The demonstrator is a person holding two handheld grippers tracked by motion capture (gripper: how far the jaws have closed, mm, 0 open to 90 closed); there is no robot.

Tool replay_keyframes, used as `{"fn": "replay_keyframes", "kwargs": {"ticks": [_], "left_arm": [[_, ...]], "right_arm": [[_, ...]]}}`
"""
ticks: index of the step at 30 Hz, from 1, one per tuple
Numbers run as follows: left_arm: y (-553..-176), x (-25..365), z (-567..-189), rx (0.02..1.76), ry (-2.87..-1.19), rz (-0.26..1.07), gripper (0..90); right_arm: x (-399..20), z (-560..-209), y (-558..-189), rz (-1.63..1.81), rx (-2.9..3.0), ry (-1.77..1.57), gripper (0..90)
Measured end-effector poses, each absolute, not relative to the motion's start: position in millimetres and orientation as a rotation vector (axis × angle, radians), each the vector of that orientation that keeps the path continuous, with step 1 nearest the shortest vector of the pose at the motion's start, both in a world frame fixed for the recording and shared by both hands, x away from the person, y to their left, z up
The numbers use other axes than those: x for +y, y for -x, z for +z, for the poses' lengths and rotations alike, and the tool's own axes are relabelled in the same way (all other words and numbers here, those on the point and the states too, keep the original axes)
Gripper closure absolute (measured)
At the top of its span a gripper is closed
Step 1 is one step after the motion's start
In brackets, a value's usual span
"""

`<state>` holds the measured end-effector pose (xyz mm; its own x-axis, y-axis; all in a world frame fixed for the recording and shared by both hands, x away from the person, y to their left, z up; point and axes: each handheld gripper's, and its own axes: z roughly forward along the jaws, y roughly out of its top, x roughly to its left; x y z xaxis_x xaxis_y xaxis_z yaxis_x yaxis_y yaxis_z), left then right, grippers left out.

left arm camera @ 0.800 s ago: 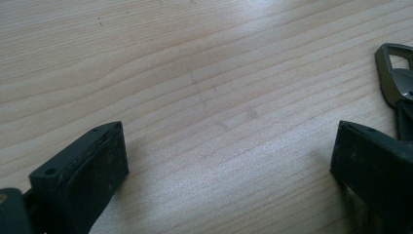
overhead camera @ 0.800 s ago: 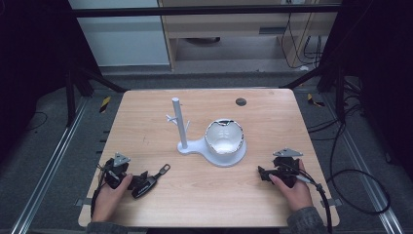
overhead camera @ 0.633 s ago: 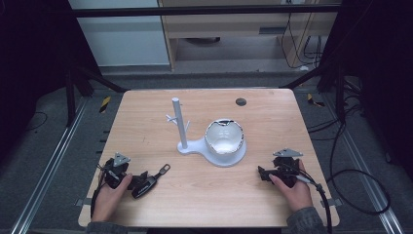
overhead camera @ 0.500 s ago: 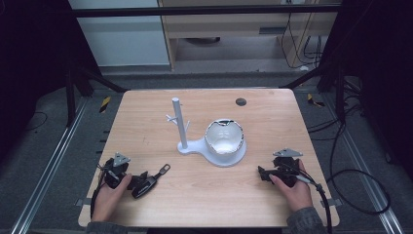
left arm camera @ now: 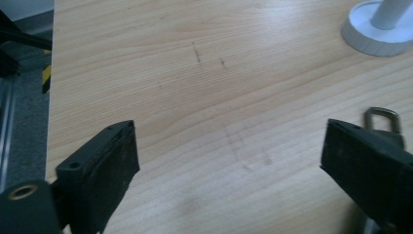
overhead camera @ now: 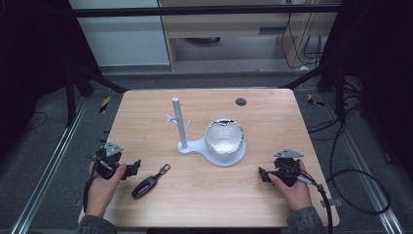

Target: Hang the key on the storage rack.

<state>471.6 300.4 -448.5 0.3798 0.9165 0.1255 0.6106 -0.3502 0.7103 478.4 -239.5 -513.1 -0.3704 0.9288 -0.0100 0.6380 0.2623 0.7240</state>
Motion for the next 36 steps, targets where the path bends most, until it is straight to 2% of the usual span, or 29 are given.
{"fn": "replay_keyframes", "kwargs": {"ticks": [3, 10, 13, 22, 26, 32, 34, 36], "left_arm": [[-463, 278, -440, 1.243, -2.227, 0.697, 8.6], [-465, 255, -427, 1.230, -2.326, 0.477, 7.9], [-468, 248, -424, 1.204, -2.415, 0.387, 11.5], [-481, 226, -417, 1.187, -2.582, 0.341, 7.2], [-488, 218, -421, 1.164, -2.661, 0.308, 8.5], [-496, 207, -427, 1.166, -2.718, 0.288, 20.3], [-497, 203, -429, 1.159, -2.734, 0.252, 28.7], [-499, 200, -433, 1.154, -2.754, 0.240, 32.1]], "right_arm": [[-239, -513, -478, 0.895, 2.106, -1.421, 0.5], [-239, -513, -478, 0.895, 2.104, -1.423, 0.5], [-238, -513, -477, 0.892, 2.099, -1.428, 0.5], [-238, -513, -477, 0.894, 2.099, -1.433, 0.5], [-238, -513, -477, 0.894, 2.099, -1.433, 0.4], [-238, -513, -477, 0.894, 2.096, -1.435, 0.5], [-238, -513, -477, 0.894, 2.095, -1.437, 0.5], [-238, -513, -477, 0.895, 2.095, -1.437, 0.5]]}}
